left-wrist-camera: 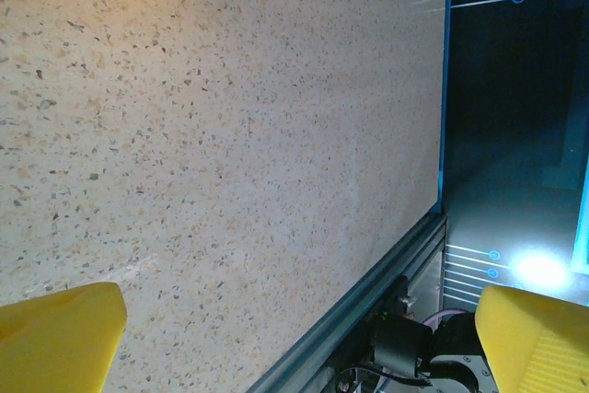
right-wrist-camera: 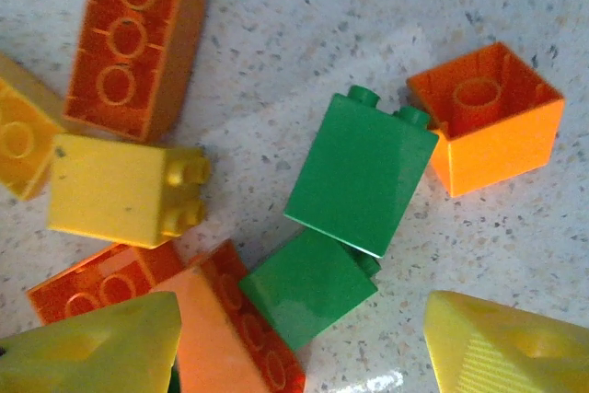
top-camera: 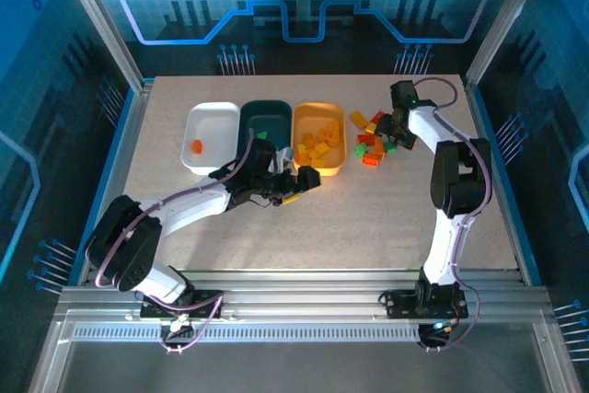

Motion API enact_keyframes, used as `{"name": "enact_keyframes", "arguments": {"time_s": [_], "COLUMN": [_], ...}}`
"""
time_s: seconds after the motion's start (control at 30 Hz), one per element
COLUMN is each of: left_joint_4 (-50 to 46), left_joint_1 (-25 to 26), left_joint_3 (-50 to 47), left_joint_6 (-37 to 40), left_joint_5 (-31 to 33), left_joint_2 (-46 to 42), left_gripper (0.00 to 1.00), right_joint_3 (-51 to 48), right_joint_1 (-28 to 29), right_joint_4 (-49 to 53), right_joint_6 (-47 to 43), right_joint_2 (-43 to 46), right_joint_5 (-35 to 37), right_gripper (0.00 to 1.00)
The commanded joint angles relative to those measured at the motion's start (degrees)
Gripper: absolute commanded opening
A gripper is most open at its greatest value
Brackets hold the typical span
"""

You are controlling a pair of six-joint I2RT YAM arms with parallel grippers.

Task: Sort the legos into containers by color

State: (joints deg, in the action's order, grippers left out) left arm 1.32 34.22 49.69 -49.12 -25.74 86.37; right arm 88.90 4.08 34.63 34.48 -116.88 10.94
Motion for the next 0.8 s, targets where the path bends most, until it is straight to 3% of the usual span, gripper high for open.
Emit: {"name": "enact_keyframes", "arguments": {"time_s": [0.0,0.53,0.77], "left_joint_4": [-0.37,-1.55,-1.70], "left_joint_1": [0.50,0.42,0.29], "left_joint_3": [2.17,3.64,4.26], "left_joint_6": [1.44,2.97,3.36], "left_joint_5": [0.50,0.60,0.34], "left_joint_2": [0.21,1.78,2.45], "left_gripper": [0.99,0.99,0.99], "right_joint_3": [0.75,5.91,3.19], "right_joint_1": [-0.77,-2.40,-2.18], "right_joint_4": [-0.05,2.27,-1.24], "right_joint_6": [5.45,7.87,6.43], "right_joint_2": [-2.35,-9.45,-6.72], "right_joint_5": [0.14,2.71,3.67], "right_gripper": [0.70,0.62,0.32]}}
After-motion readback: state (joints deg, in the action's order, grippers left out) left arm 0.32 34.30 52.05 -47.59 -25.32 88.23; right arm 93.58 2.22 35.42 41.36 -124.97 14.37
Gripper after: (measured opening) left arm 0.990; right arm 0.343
